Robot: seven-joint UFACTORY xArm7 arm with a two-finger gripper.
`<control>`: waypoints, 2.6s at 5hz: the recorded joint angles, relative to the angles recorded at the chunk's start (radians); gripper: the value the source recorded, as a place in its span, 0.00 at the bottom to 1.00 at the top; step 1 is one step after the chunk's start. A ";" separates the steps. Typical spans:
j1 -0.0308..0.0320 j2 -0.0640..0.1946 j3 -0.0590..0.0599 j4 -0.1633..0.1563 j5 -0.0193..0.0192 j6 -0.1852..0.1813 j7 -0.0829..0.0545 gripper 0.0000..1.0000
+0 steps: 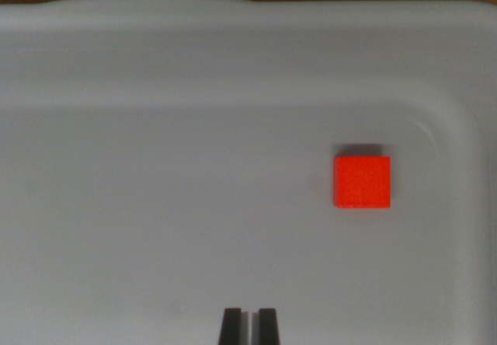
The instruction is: Reach red block
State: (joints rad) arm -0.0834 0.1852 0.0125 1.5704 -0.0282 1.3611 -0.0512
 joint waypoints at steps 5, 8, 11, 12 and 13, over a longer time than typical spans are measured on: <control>-0.0334 0.140 -0.018 -0.014 -0.0001 -0.132 -0.033 0.00; -0.0441 0.185 -0.023 -0.019 -0.0001 -0.174 -0.044 0.00; -0.0656 0.276 -0.034 -0.028 -0.0001 -0.259 -0.066 0.00; -0.0656 0.276 -0.034 -0.028 -0.0001 -0.259 -0.066 0.00; -0.0754 0.317 -0.040 -0.032 -0.0001 -0.297 -0.075 0.00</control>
State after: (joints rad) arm -0.1588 0.5024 -0.0271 1.5386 -0.0284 1.0639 -0.1266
